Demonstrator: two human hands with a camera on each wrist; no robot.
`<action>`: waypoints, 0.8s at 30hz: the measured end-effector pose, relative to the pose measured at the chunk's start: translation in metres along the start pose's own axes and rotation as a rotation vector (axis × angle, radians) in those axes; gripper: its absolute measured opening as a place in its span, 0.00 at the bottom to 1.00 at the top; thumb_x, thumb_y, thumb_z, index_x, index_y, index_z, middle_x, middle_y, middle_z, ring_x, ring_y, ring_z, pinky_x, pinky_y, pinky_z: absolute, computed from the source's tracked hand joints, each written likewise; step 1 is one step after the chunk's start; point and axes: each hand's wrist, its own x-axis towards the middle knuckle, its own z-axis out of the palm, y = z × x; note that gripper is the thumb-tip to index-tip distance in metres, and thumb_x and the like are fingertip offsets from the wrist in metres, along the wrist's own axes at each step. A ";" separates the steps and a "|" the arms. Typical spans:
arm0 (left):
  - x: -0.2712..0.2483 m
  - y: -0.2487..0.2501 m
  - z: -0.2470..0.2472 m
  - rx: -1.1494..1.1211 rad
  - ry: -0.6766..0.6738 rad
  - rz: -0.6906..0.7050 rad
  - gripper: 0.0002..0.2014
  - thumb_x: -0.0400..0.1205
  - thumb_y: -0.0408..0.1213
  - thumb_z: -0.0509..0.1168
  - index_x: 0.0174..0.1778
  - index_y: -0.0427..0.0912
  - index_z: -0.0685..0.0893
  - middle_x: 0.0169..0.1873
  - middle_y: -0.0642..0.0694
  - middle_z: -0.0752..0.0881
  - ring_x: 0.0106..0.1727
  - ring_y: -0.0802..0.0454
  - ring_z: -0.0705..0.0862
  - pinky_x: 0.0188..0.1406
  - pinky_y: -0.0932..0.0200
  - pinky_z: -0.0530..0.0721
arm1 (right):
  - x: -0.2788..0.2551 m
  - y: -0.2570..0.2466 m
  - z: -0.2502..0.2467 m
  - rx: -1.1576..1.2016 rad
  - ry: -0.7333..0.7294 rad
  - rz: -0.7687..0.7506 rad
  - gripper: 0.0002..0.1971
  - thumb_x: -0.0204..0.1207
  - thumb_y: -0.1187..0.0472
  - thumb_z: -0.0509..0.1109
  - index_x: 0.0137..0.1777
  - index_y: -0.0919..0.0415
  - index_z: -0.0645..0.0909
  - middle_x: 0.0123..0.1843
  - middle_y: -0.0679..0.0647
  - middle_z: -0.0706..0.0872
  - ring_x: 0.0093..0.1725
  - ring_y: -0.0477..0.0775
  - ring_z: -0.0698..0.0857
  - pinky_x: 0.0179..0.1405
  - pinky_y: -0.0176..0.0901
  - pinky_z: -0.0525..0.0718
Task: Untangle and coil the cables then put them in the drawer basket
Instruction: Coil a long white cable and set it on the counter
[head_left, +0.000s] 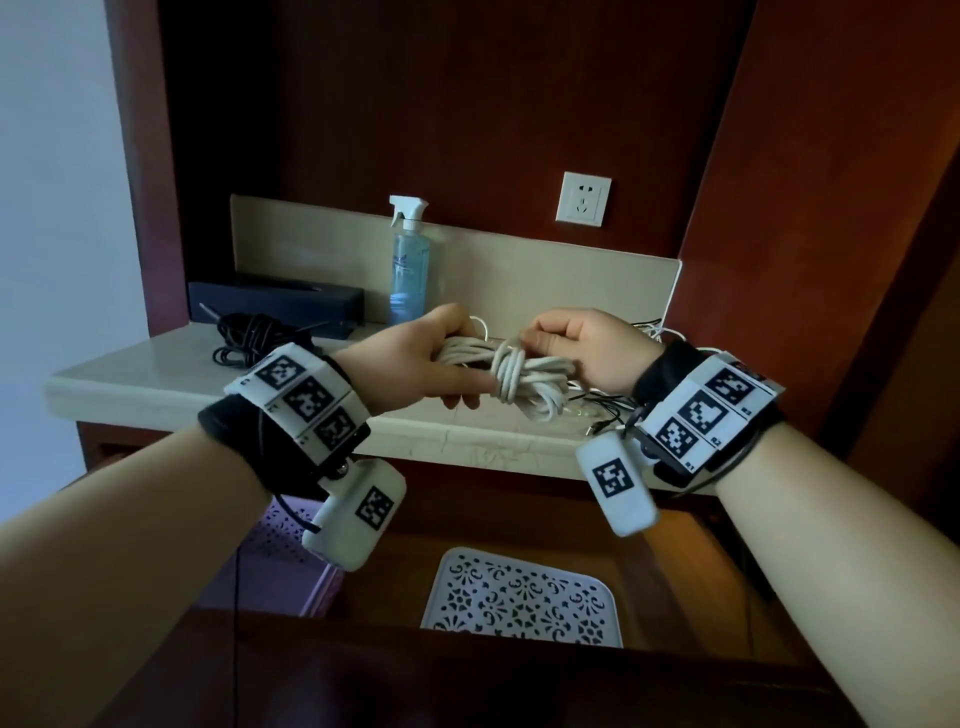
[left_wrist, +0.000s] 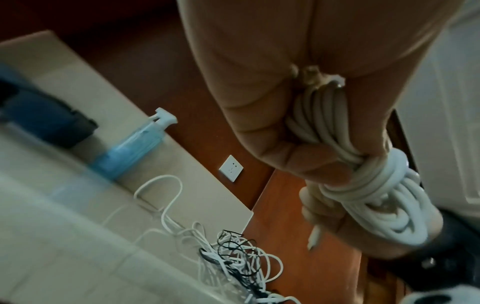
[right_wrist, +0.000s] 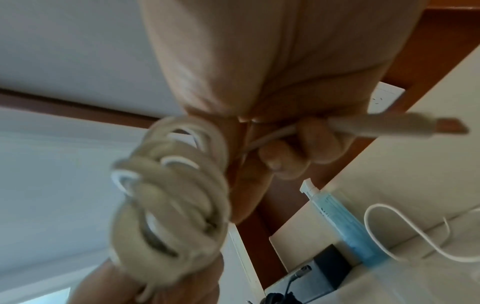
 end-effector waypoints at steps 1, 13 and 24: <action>0.000 -0.003 0.000 -0.147 0.016 -0.010 0.11 0.76 0.32 0.70 0.42 0.44 0.72 0.29 0.50 0.86 0.28 0.61 0.82 0.28 0.69 0.79 | 0.000 0.003 0.001 0.074 0.006 0.002 0.10 0.82 0.60 0.62 0.42 0.51 0.83 0.38 0.54 0.83 0.35 0.48 0.79 0.38 0.38 0.78; 0.008 -0.021 0.000 -0.723 0.228 -0.196 0.06 0.78 0.30 0.64 0.50 0.38 0.78 0.36 0.46 0.85 0.32 0.56 0.85 0.34 0.63 0.81 | -0.002 -0.001 0.028 0.179 0.126 -0.096 0.17 0.80 0.65 0.63 0.67 0.54 0.66 0.39 0.39 0.78 0.30 0.30 0.78 0.33 0.26 0.73; 0.002 -0.024 0.000 -0.174 0.131 -0.178 0.22 0.77 0.37 0.70 0.66 0.52 0.73 0.50 0.45 0.86 0.48 0.52 0.88 0.49 0.57 0.86 | 0.006 0.002 0.041 -0.166 0.345 -0.034 0.11 0.82 0.56 0.61 0.58 0.60 0.77 0.41 0.49 0.83 0.41 0.47 0.80 0.44 0.42 0.76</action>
